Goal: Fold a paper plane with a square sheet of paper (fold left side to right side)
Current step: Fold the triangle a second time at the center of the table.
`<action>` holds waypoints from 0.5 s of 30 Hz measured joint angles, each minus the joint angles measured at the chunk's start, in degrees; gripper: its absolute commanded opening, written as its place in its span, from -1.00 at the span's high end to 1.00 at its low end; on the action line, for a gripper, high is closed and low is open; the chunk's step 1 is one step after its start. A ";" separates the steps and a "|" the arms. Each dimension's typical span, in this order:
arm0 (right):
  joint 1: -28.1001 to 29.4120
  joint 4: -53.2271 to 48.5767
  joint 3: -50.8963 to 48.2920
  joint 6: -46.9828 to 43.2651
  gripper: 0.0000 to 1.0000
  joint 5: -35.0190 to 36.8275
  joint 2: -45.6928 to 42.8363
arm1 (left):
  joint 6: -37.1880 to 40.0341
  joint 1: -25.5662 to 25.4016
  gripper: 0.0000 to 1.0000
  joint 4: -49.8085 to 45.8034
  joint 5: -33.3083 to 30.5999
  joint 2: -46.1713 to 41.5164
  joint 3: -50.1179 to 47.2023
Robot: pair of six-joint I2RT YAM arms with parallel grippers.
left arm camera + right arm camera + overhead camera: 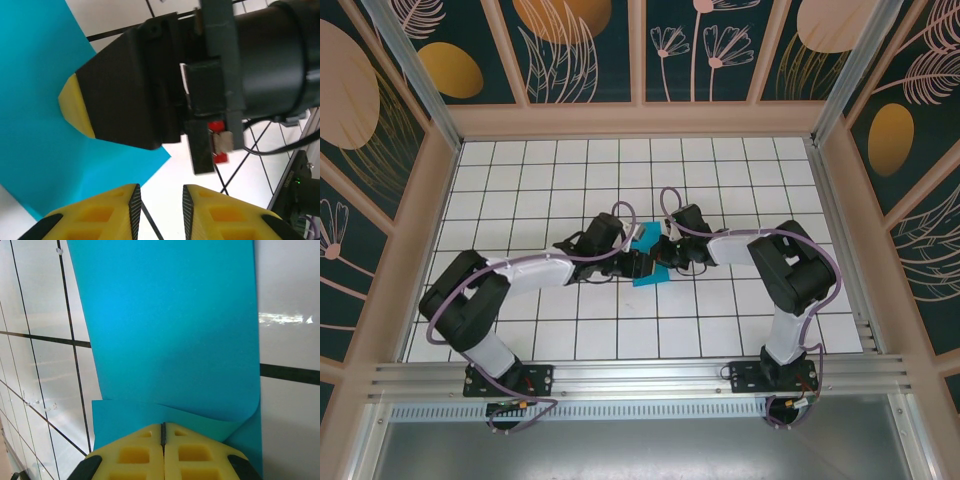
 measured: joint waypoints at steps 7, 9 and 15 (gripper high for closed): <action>0.00 0.02 0.00 0.00 0.86 0.00 0.00 | 0.83 0.04 0.38 -0.94 -0.22 5.38 0.20; -0.02 0.02 0.00 0.00 0.86 -0.02 0.00 | 0.85 0.07 0.38 -0.92 -0.26 6.25 0.13; -0.13 0.04 0.00 -0.02 0.86 -0.44 -0.15 | 0.83 0.24 0.39 0.72 -0.04 7.06 -1.73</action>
